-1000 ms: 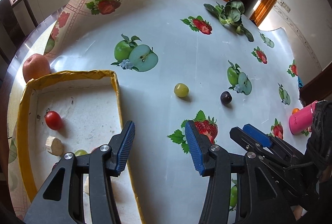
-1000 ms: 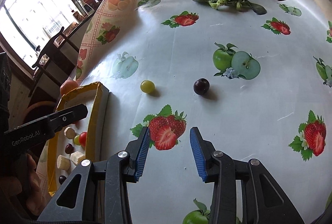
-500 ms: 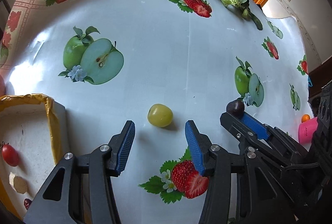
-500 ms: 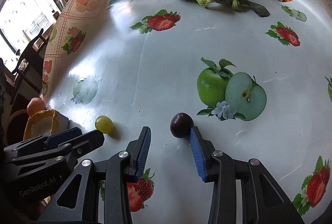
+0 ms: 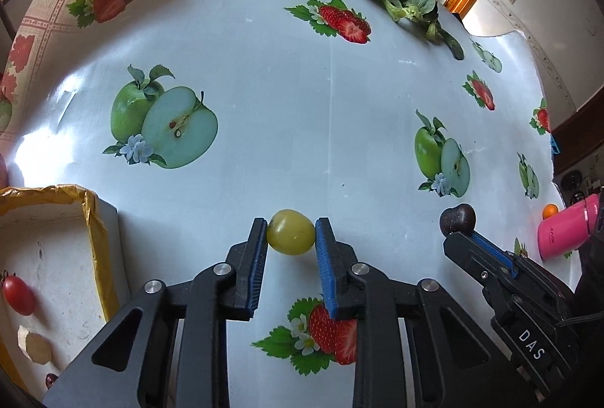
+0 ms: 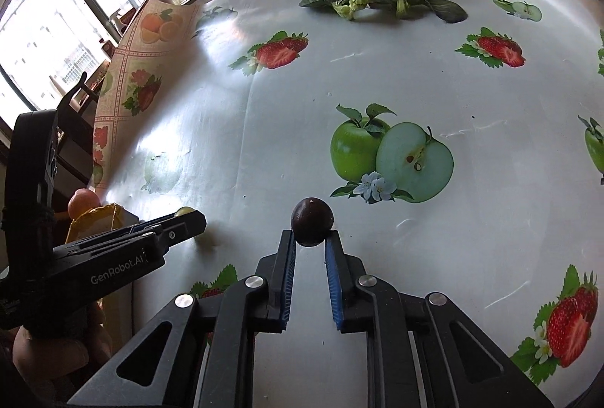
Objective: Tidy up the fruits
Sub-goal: 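Carry the green and dark purple grapes over the tray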
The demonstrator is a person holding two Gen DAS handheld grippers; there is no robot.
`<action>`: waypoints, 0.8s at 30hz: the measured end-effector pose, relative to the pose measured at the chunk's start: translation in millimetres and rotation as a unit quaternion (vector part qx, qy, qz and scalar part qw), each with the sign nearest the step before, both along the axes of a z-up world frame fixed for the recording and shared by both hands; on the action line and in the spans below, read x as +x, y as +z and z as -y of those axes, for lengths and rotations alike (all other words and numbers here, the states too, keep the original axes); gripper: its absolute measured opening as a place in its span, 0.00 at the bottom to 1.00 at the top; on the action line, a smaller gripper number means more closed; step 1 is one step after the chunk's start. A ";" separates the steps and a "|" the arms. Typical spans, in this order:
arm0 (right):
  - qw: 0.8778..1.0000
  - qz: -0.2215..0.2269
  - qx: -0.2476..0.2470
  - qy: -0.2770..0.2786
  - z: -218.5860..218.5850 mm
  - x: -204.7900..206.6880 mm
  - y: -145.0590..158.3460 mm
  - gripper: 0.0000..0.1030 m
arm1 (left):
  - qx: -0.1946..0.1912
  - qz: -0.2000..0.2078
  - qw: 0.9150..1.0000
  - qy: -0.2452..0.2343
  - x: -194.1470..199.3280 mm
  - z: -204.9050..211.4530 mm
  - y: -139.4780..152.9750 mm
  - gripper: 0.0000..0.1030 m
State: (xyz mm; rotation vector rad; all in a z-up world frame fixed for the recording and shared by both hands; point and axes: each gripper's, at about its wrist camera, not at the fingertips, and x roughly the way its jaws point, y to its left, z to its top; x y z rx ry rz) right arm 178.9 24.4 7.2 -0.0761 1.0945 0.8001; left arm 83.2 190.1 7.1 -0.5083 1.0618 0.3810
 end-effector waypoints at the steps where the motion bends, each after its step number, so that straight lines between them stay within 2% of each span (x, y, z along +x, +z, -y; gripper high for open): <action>1: 1.000 -0.001 0.004 0.001 3.1 -3.2 3.6 0.16 | -0.002 0.005 1.000 -0.001 -5.6 1.9 3.6 0.22; 8: 1.000 -0.004 0.028 0.008 22.9 -35.3 28.4 0.16 | -0.009 0.023 1.000 -0.003 -42.2 17.6 26.2 0.22; 17: 0.999 0.000 0.039 0.034 28.4 -80.9 53.2 0.16 | 0.029 0.017 0.999 0.009 -83.2 37.7 51.4 0.22; 24: 0.997 0.007 0.048 0.066 21.8 -121.4 73.3 0.16 | 0.050 0.019 0.998 0.034 -124.8 36.1 69.1 0.22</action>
